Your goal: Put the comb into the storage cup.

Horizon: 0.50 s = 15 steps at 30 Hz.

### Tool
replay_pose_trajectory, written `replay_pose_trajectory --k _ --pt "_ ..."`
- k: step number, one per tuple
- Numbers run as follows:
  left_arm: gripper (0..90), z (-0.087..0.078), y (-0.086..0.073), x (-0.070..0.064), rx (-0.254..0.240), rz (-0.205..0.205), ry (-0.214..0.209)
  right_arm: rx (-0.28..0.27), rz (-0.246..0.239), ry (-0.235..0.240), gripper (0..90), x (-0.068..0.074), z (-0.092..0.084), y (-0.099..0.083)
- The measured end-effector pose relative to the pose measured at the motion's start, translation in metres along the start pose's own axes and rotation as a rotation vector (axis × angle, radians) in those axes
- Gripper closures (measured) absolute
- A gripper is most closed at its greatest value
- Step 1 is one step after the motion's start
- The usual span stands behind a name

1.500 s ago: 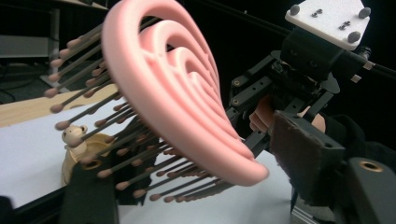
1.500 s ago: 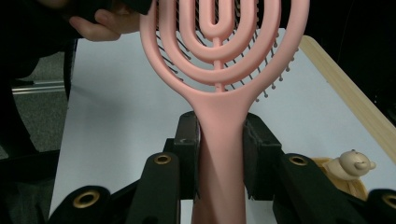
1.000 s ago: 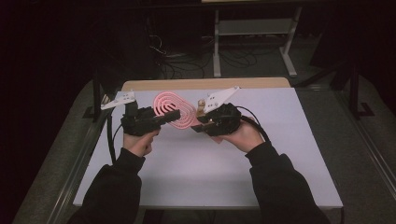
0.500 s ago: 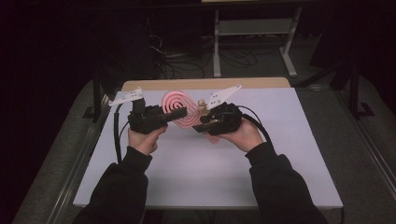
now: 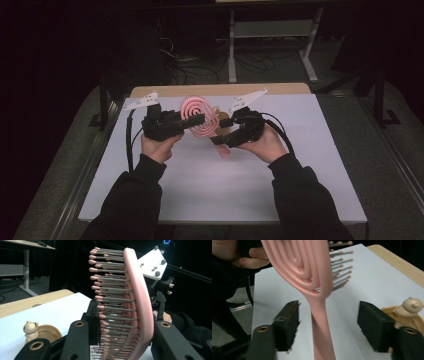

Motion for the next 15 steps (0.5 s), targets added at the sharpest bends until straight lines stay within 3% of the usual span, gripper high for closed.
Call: replay_pose_trajectory --k 4,13,15 --pt "62.8 0.001 0.0 0.003 0.002 0.009 0.012 0.026 0.045 -0.017 18.0 -0.005 -0.001 -0.006" --pt "62.8 0.002 0.001 0.011 0.008 0.007 0.042 0.059 0.073 -0.049 1.2 -0.012 -0.002 -0.024" --pt "62.8 0.002 0.002 0.013 0.002 0.023 0.043 0.057 0.082 -0.057 0.0 -0.014 -0.004 -0.028"
Point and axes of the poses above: each handheld gripper's, and its own axes: z roughly forward along the jaws, y roughly out of its top, x roughly to its left, the point moved 5 cm from there along z, roughly forward along the jaws, and after that the axes turned 11 degrees about y, right-handed, at the moved point
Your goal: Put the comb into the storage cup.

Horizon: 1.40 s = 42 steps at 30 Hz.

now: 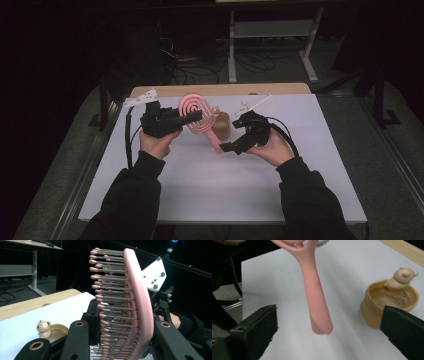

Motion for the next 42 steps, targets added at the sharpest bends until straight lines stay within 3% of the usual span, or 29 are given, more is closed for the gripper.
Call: replay_pose_trajectory --k 5,11,25,42 --pt "62.8 0.001 0.0 0.001 -0.002 0.04 -0.006 -0.015 0.012 -0.023 0.0 -0.004 -0.006 -0.007" --pt "62.8 0.002 0.006 0.0 -0.011 0.057 -0.008 -0.028 0.018 -0.047 0.0 -0.008 -0.014 -0.015" --pt "62.8 0.0 0.035 0.004 -0.04 0.089 0.013 -0.074 0.042 -0.076 0.0 -0.011 -0.034 -0.042" --pt "62.8 0.012 0.067 0.011 -0.045 0.139 0.055 -0.141 0.104 -0.14 0.0 -0.018 -0.061 -0.079"
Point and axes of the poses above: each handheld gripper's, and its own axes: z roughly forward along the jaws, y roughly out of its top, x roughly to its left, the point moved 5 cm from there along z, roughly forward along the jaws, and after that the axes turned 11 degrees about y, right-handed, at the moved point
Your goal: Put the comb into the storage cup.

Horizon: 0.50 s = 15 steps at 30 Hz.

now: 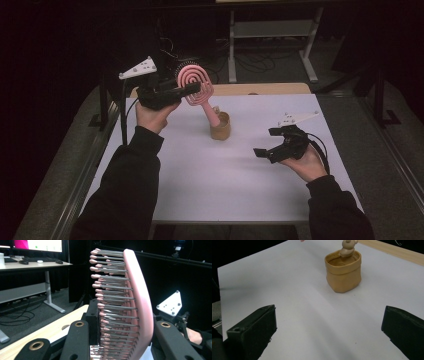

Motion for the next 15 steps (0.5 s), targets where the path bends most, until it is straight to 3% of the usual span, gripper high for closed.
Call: replay_pose_trajectory --k 7,15 --pt "62.8 0.009 0.001 0.001 0.026 0.039 0.02 -0.005 0.012 -0.011 0.0 0.0 -0.008 -0.015" --pt "62.8 0.014 0.0 0.006 0.012 0.028 0.026 -0.028 0.032 -0.022 0.0 0.001 -0.019 -0.036"
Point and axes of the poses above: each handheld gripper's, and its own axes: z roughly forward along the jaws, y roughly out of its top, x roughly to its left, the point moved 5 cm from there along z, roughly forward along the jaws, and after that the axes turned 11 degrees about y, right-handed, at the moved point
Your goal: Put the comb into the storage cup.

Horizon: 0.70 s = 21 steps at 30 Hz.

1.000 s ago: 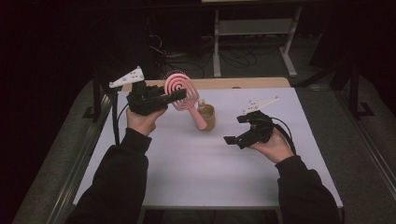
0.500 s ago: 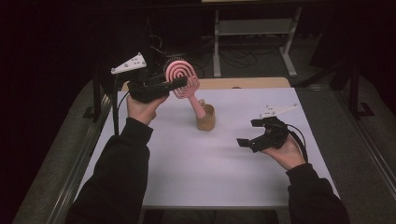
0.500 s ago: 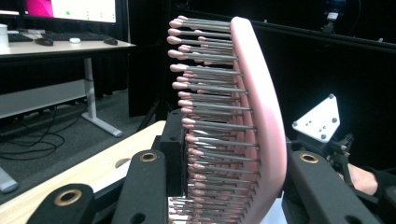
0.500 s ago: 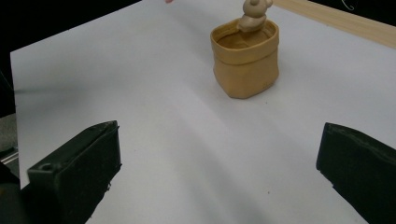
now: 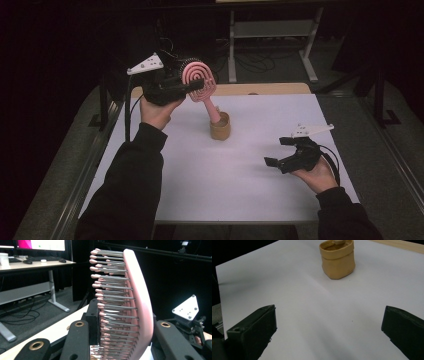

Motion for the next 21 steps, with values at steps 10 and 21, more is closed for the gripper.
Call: replay_pose_trajectory --k 10,21 --pt "62.8 0.007 -0.003 0.006 0.001 0.03 0.047 -0.023 0.023 -0.036 0.0 -0.003 -0.016 -0.023" --pt "62.8 0.023 -0.014 0.009 0.006 0.037 0.049 -0.091 0.043 -0.049 0.0 -0.006 -0.037 -0.043"
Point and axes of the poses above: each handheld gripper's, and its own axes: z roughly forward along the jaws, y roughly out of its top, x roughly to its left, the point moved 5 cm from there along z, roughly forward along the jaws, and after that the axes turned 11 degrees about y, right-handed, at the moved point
